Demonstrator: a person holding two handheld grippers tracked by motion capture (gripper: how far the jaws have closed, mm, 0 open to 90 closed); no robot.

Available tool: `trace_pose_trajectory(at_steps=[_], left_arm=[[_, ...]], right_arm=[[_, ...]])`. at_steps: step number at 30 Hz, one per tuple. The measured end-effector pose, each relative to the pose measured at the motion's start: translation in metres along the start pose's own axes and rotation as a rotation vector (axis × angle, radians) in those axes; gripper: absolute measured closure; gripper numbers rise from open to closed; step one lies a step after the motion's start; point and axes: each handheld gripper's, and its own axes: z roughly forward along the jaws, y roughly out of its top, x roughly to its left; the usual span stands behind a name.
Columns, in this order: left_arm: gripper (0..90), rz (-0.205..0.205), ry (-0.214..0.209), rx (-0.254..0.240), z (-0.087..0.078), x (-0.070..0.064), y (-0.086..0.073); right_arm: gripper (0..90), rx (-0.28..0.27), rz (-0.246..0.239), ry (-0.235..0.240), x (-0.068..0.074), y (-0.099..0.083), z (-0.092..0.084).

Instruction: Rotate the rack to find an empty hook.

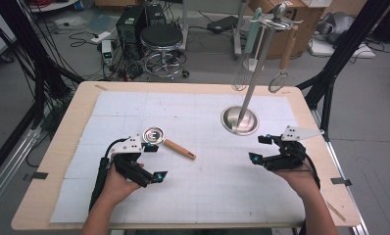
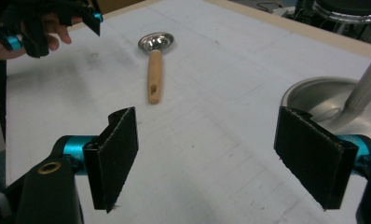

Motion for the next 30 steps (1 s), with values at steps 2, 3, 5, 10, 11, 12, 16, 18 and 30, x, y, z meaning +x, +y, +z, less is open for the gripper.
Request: trace_pose_trajectory(at_steps=[2,3,5,10,11,12,16,18,30], left_arm=[[1.6,0.001,0.003,-0.003,0.000,0.000,0.000],[1.6,-0.001,0.004,-0.007,0.000,0.000,0.000],[1.6,-0.002,0.003,-0.004,0.001,0.001,0.001],[1.6,0.001,0.001,0.008,0.003,0.001,0.001],[1.6,0.003,0.001,0.007,0.002,0.001,0.001],[1.6,0.003,0.003,0.001,0.002,0.001,0.001],[1.6,0.002,0.006,-0.003,0.000,0.001,0.001],[1.6,0.002,0.006,-0.002,0.000,0.001,0.001],[1.6,0.002,0.004,-0.001,0.000,0.000,0.001]], right_arm=[[23.8,-0.006,0.002,-0.002,-0.002,0.006,-0.002],[24.9,-0.010,0.002,-0.003,-0.003,0.010,-0.004],[30.3,-0.015,0.002,-0.010,-0.006,0.017,-0.006],[42.4,-0.033,-0.009,-0.036,-0.012,0.036,-0.016],[43.7,-0.037,-0.010,-0.038,-0.013,0.039,-0.017],[44.9,-0.043,-0.010,-0.038,-0.014,0.043,-0.019],[49.9,-0.069,-0.018,-0.035,-0.014,0.056,-0.025],[51.5,-0.070,-0.032,-0.034,-0.014,0.060,-0.026],[60.4,-0.066,-0.041,-0.035,-0.018,0.074,-0.031]])
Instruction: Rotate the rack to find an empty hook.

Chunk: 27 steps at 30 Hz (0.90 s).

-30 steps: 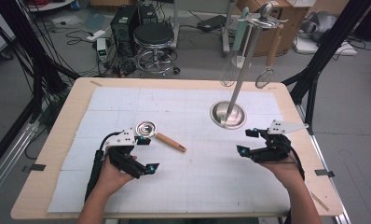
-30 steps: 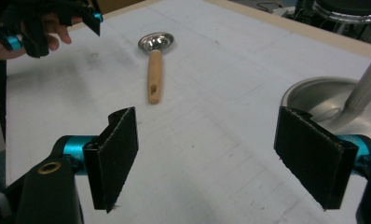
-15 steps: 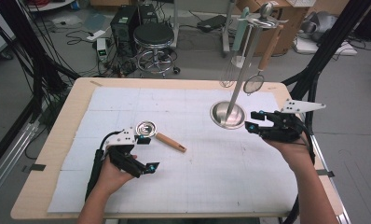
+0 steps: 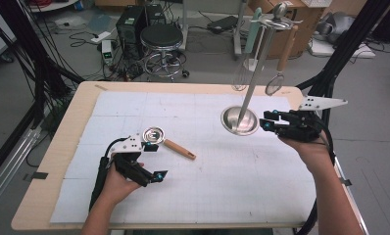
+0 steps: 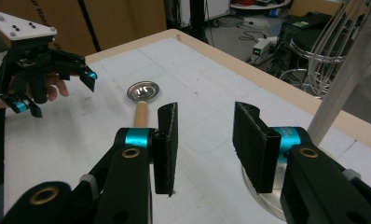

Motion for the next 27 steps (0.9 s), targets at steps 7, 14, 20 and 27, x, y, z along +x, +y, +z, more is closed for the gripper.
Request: trace_pose_trajectory(at_steps=[7,14,20,27], left_arm=[[1.6,-0.001,0.002,0.002,0.000,0.000,0.000],[1.6,-0.002,0.003,0.005,0.000,0.001,0.000],[1.6,0.000,0.002,0.009,0.000,0.001,-0.001],[1.6,-0.002,0.005,0.007,0.000,0.002,-0.001]], right_arm=[[68.1,0.015,-0.015,-0.019,-0.009,0.019,-0.005],[72.6,0.024,-0.042,-0.059,-0.016,0.042,-0.007],[78.1,0.015,-0.046,-0.079,-0.023,0.061,-0.015],[85.1,0.004,-0.046,-0.110,-0.030,0.079,-0.026]])
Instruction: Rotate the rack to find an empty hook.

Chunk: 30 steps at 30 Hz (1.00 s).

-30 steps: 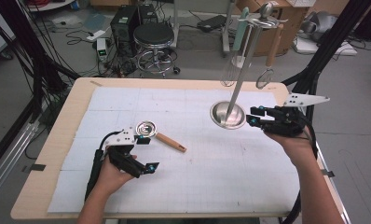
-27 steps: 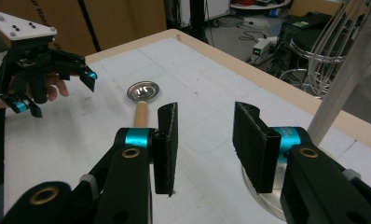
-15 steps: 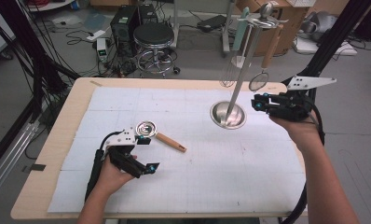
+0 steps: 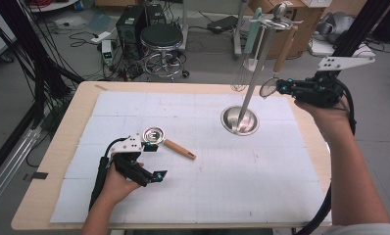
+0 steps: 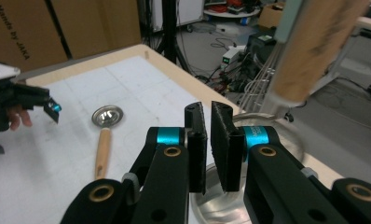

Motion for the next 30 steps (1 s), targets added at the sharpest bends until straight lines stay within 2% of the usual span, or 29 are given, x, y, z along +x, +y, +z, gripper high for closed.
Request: trace_pose_trajectory(at_steps=[9,13,16,26,30], left_arm=[[1.6,-0.006,0.001,-0.003,-0.001,0.001,-0.001],[1.6,-0.007,0.000,-0.002,-0.001,0.001,-0.001],[1.6,-0.009,-0.001,-0.005,-0.002,0.002,-0.001],[1.6,-0.015,0.001,-0.013,-0.003,0.005,-0.002],[1.6,-0.016,0.000,-0.015,-0.004,0.006,-0.002]], right_arm=[[89.3,-0.002,-0.018,-0.034,-0.012,0.033,-0.005],[89.4,-0.015,-0.006,-0.052,-0.020,0.045,-0.009],[89.4,-0.014,0.014,-0.058,-0.025,0.052,-0.010],[89.4,-0.030,0.016,-0.094,-0.039,0.072,-0.016],[89.4,-0.041,0.037,-0.115,-0.046,0.079,-0.017]])
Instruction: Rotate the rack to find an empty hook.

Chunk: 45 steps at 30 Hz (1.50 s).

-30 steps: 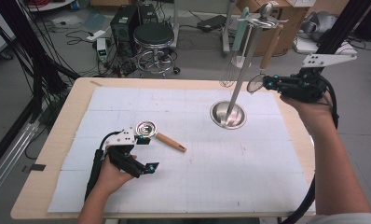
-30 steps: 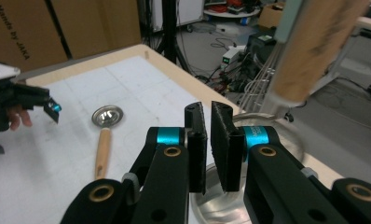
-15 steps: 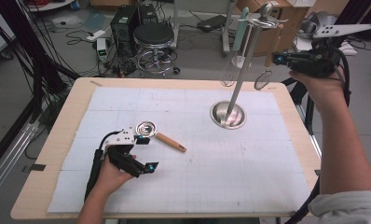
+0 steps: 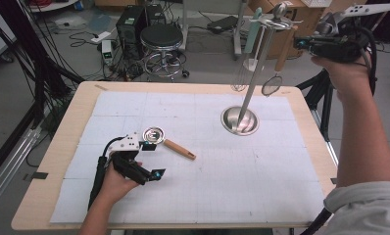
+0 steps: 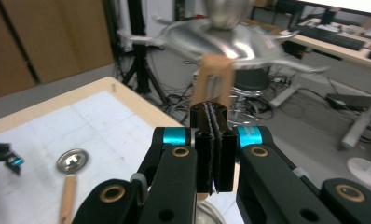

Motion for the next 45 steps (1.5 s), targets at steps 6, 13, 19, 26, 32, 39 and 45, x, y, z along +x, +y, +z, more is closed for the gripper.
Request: trace_pose_trajectory(at_steps=[6,13,19,26,32,39,45], left_arm=[[1.6,-0.003,0.003,-0.002,0.000,0.001,-0.001],[1.6,-0.002,-0.003,-0.002,0.000,0.000,-0.001],[1.6,0.000,-0.002,-0.007,-0.001,0.000,0.000],[1.6,0.000,-0.002,0.001,0.000,-0.001,0.000],[1.6,0.003,-0.002,0.002,0.001,-0.002,0.000],[1.6,0.004,-0.002,0.007,0.001,-0.003,0.000],[1.6,0.004,-0.003,0.009,0.002,-0.003,0.000]], right_arm=[[89.4,-0.008,0.010,-0.032,-0.005,0.009,0.001],[89.4,-0.006,-0.018,-0.030,0.003,0.011,0.002],[89.4,-0.002,-0.030,-0.032,0.007,0.011,0.002],[87.1,-0.024,-0.017,-0.023,0.008,-0.002,-0.005],[84.1,-0.015,-0.014,0.015,0.012,-0.015,-0.006],[80.9,-0.001,-0.024,0.052,0.018,-0.026,0.001],[74.6,0.002,-0.027,0.100,0.026,-0.031,0.008]])
